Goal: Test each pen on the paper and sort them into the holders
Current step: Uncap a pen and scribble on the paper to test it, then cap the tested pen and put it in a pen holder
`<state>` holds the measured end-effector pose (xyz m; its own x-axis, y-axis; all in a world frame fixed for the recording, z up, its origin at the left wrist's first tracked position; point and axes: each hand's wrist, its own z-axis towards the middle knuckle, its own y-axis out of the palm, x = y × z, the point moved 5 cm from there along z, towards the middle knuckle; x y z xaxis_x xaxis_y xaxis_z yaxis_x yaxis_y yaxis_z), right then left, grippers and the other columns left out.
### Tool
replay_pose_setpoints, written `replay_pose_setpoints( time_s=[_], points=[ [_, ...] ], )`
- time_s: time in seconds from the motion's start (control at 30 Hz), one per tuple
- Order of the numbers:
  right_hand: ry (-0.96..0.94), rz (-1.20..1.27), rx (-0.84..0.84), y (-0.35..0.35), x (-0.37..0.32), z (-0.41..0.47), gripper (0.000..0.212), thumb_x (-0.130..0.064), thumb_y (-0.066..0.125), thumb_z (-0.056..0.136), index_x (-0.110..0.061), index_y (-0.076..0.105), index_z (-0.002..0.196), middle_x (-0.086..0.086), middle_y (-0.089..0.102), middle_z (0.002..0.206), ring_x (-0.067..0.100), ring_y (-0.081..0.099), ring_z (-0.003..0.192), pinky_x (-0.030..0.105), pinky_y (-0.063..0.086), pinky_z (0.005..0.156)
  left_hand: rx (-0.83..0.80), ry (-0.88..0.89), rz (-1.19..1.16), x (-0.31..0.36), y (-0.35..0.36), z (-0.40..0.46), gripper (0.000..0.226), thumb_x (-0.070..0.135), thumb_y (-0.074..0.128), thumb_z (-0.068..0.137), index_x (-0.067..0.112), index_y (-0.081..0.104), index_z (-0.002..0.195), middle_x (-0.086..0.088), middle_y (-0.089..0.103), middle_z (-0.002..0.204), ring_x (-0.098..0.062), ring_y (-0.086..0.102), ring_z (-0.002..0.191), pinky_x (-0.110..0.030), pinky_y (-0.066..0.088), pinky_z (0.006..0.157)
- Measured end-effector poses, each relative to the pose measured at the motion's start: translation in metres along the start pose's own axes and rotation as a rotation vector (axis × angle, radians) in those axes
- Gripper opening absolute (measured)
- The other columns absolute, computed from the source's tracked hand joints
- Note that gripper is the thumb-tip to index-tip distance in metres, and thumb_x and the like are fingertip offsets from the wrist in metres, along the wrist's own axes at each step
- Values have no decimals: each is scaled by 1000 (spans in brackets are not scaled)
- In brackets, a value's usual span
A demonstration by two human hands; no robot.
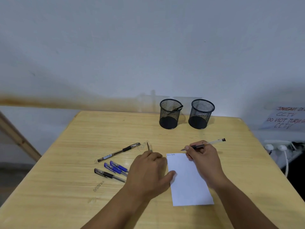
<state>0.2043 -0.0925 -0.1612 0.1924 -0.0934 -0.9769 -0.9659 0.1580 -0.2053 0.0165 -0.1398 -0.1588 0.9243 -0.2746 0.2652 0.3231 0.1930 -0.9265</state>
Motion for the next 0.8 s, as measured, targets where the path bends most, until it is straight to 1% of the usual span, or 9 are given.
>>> replay_pose_setpoints(
  time_s=[0.1,0.2,0.3,0.37,0.47,0.57,0.63,0.73,0.8],
  points=[
    [-12,9,-1,-3,-2,-7,11,-18,73,86,-11,66,88,3,74,73,14,70,70,33,56,72,45,-81,-50,-8,-11,0,40,58,46,84,28,71,93,15,66,97,-10,54,96,-29,46,77],
    [2,25,-17,-6,-2,-14,10,-17,74,86,-12,66,88,4,76,77,16,72,75,37,59,77,10,-195,-90,-25,-14,8,28,44,47,94,30,70,100,13,64,98,-11,54,100,-28,48,77],
    [5,34,-28,-9,-3,-21,9,-17,74,86,-13,66,88,4,76,78,18,74,79,37,59,78,-6,-327,-149,-40,-13,19,23,43,51,91,29,67,99,12,60,93,-12,57,93,-32,52,73],
    [4,36,-35,-11,-4,-27,9,-16,74,86,-13,67,89,4,76,79,18,74,79,35,59,77,-17,-363,-151,-41,-12,25,24,45,53,88,29,65,102,12,59,93,-12,55,91,-34,52,73],
    [5,47,-38,-14,-5,-32,8,-14,74,85,-11,66,89,5,76,78,18,74,79,31,58,73,-19,-382,-110,-38,-12,32,24,44,52,86,28,63,100,11,58,92,-14,53,90,-33,51,70],
    [-2,45,-37,-17,-6,-36,9,-14,74,85,-11,67,88,4,76,76,17,75,79,34,59,74,-17,-387,-92,-40,-7,35,24,33,49,92,29,66,109,8,61,94,-14,55,88,-30,47,66],
    [-6,48,-37,-20,-6,-38,8,-14,73,85,-11,67,89,2,76,75,16,75,77,35,60,75,-12,-375,-88,-41,-6,36,23,29,49,94,28,69,106,8,63,91,-12,56,82,-28,45,62],
    [-15,74,-42,-22,-8,-43,8,-13,73,86,-11,66,90,-1,76,75,16,74,76,32,59,73,-45,-313,-159,-34,-8,33,23,24,51,95,25,73,100,8,69,87,-9,62,79,-25,49,65],
    [-22,111,-54,-22,-12,-45,8,-10,73,85,-10,66,90,1,76,75,17,73,75,27,57,69,-58,-285,-244,-28,-11,26,25,15,51,96,26,73,99,9,71,86,-7,64,81,-20,47,65]
  ],
)
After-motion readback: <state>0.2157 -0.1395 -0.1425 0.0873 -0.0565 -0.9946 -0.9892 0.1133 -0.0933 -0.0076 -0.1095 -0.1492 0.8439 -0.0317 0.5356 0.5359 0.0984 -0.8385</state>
